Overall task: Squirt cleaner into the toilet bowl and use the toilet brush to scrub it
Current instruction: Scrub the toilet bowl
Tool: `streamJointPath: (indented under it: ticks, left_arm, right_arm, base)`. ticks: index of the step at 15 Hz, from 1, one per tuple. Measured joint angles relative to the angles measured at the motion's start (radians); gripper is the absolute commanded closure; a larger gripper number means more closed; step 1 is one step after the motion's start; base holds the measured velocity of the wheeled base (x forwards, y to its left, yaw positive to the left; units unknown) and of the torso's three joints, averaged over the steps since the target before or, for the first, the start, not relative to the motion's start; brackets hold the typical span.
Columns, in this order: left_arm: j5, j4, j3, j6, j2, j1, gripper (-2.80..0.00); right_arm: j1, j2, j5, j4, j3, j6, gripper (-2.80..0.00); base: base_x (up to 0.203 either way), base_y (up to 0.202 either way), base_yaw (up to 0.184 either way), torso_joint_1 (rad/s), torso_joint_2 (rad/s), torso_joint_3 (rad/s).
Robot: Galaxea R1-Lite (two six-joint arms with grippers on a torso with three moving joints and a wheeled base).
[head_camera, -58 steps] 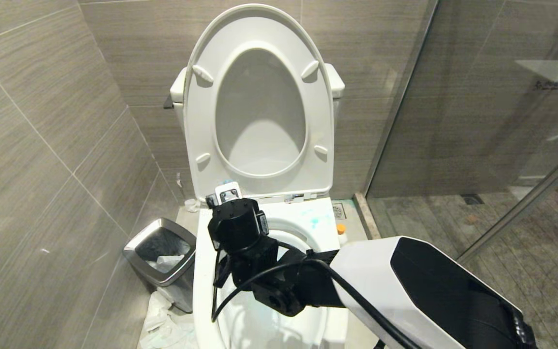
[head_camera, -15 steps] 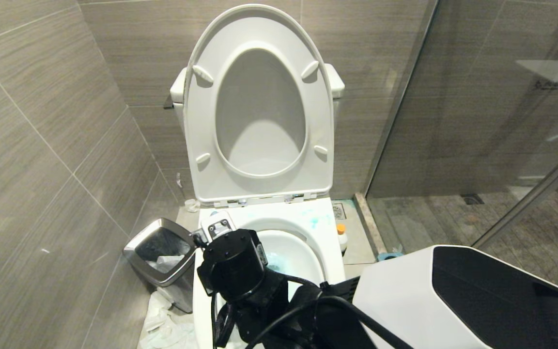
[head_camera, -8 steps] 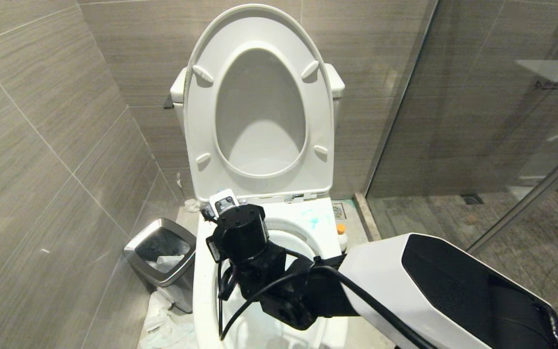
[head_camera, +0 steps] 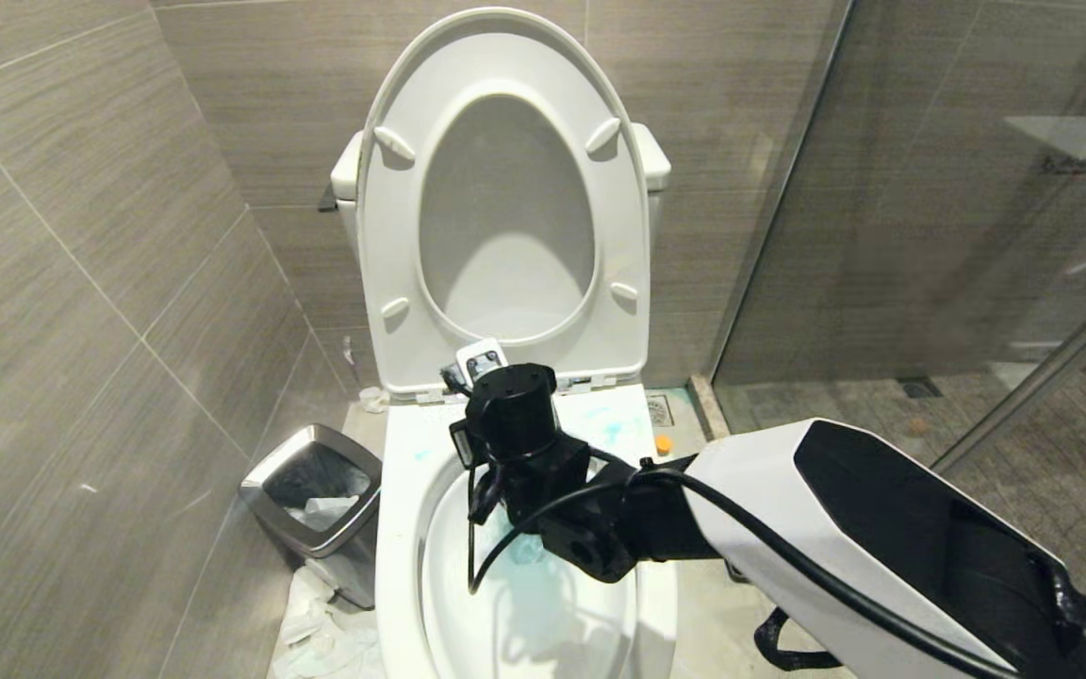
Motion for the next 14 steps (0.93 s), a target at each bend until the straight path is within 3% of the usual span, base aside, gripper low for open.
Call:
streamJointPath:
  ticks: [7, 14]
  left_arm:
    - [0.000, 0.000, 0.000, 0.000, 0.000, 0.000, 0.00]
    - [0.000, 0.000, 0.000, 0.000, 0.000, 0.000, 0.00]
  right_arm:
    - [-0.007, -0.163, 0.014, -0.044, 0.318, 0.012, 0.00]
    - [0.102, -0.289, 0.016, -0.240, 0.697, 0.035, 0.00]
  base:
    - [0.000, 0.000, 0.000, 0.000, 0.00, 0.000]
    - [0.000, 0.000, 0.000, 0.000, 0.00, 0.000]
